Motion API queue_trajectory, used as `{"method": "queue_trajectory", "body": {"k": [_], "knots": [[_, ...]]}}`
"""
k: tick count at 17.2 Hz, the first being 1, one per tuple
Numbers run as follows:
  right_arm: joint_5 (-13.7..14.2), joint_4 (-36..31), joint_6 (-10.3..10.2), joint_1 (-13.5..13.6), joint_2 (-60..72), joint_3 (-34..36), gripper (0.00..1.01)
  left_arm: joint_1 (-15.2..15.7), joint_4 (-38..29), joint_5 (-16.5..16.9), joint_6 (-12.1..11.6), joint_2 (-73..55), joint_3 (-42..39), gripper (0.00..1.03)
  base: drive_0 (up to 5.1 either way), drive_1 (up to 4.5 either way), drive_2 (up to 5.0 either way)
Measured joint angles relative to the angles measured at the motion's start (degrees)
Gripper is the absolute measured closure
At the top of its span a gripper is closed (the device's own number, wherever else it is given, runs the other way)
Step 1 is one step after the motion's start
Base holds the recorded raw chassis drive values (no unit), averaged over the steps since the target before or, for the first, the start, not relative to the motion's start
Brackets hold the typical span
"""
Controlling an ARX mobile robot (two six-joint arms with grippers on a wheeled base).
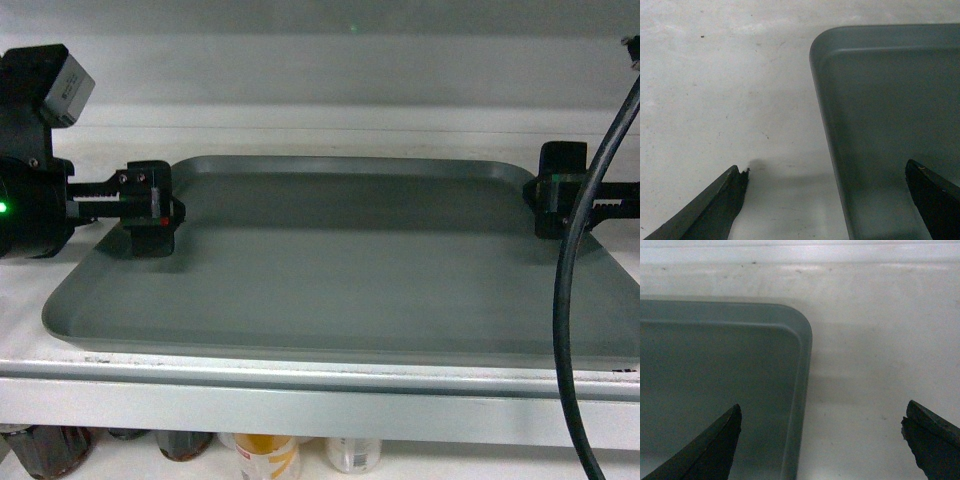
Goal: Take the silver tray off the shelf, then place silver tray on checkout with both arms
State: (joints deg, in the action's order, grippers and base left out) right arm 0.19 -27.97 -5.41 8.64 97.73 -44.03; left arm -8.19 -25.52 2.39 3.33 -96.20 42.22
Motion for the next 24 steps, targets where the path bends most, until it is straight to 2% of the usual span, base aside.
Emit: {"method": "queue_trajectory", "body": {"k": [3, 5, 8, 13, 15, 20, 22, 24], "knots": [[1.0, 0.5, -1.0, 0.8, 0.8, 0.0, 0.03, -0.4, -0.7, -0.6, -0.6, -0.4, 0.0, 0.05, 0.0, 0.00, 0.0], [2.2, -1.9, -1.2, 2.3, 2.7, 0.7, 0.03, -1.0, -2.2, -1.2, -1.7, -0.6, -0.8, 0.05, 0.0, 0.00, 0.0], [3.0, -3.9, -2.1, 2.2, 3.7, 1.0, 0.04, -1.0, -3.3, -0.9, -2.3, -0.9, -1.2, 0.05, 0.0, 0.00, 0.0], [3.5, -4.4, -2.3, 2.3, 3.9, 1.0, 0.41, -1.0, -4.3, -0.7, -2.3, -0.9, -1.7, 0.06, 0.0, 0.00, 0.0], [3.5, -4.5, -2.3, 2.3, 3.9, 1.0, 0.54, -1.0, -4.9, -0.7, -2.4, -0.9, -1.9, 0.18, 0.0, 0.00, 0.0], [4.0, -4.4, -2.5, 3.0, 3.6, 1.2, 0.94, -1.5, -6.0, 0.1, -2.4, -0.9, -2.7, 0.58, 0.0, 0.00, 0.0], [4.1, -4.2, -5.3, 3.0, 3.3, 1.2, 0.98, -1.9, -6.1, 0.3, -2.3, -0.6, -3.1, 0.74, 0.0, 0.00, 0.0], [4.3, -4.2, -5.7, 3.0, 3.3, 1.2, 0.98, -1.8, -6.1, 0.4, -1.6, -0.3, -3.3, 0.93, 0.0, 0.00, 0.0]]}}
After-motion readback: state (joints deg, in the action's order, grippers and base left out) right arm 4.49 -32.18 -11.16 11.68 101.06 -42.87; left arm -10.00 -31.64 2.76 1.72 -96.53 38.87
